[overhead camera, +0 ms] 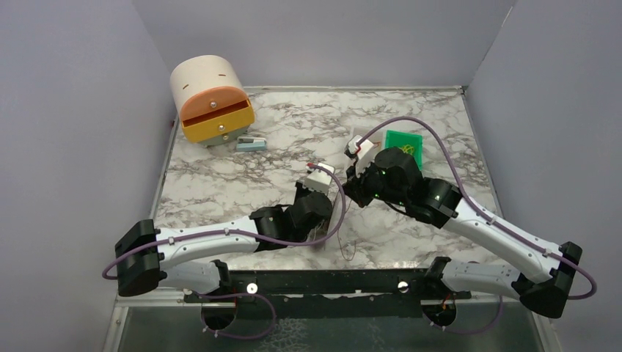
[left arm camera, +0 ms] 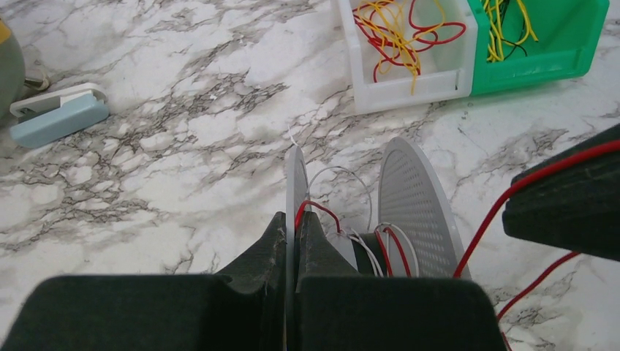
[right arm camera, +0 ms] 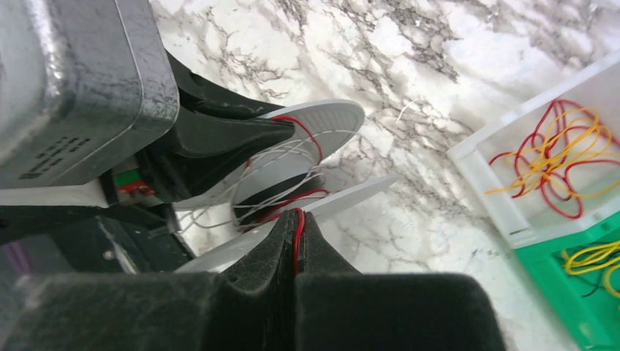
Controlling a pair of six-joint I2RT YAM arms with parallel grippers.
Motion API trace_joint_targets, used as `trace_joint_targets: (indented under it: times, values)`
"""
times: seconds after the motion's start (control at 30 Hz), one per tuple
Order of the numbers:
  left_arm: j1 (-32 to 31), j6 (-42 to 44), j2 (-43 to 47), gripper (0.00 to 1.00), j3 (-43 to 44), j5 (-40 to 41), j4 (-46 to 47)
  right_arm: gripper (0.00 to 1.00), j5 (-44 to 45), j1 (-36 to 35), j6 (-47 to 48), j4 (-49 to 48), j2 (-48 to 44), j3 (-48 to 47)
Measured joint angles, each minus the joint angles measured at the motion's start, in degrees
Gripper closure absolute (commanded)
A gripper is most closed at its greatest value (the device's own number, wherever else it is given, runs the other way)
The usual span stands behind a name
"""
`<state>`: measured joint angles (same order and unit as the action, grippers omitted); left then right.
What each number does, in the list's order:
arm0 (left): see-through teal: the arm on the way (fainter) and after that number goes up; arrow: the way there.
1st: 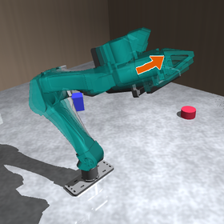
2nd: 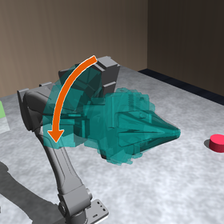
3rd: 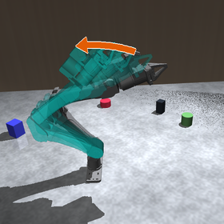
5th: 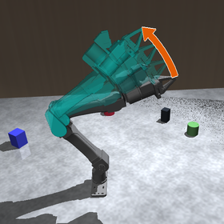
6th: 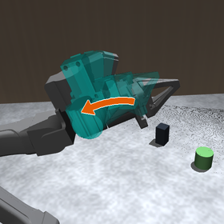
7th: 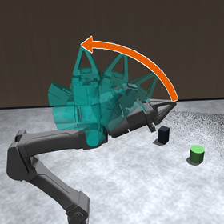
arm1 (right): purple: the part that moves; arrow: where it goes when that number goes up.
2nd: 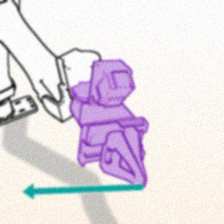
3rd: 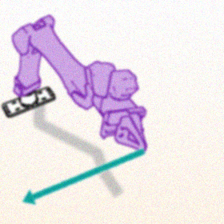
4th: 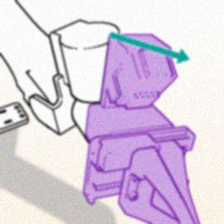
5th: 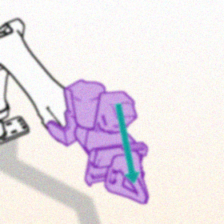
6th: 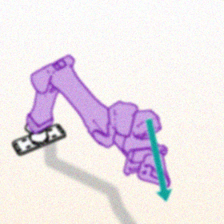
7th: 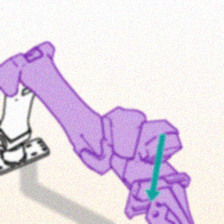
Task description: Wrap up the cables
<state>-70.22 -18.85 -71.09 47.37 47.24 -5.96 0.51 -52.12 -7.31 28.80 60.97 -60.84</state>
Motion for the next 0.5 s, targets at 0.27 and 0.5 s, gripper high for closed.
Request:
trace_joint_targets:
  times: [0.27,0.5]
  values:
    - [0.07,-1.97,3.98,1.0,-1.18,-3.19,-4.07,0.99,4.17,-0.31,12.28,-7.58,0.59,4.68]
    - [0.28,-3.26,5.77,1.0,-1.79,-5.92,-5.38,0.99,9.75,-0.59,22.08,-21.11,-0.63,13.99]
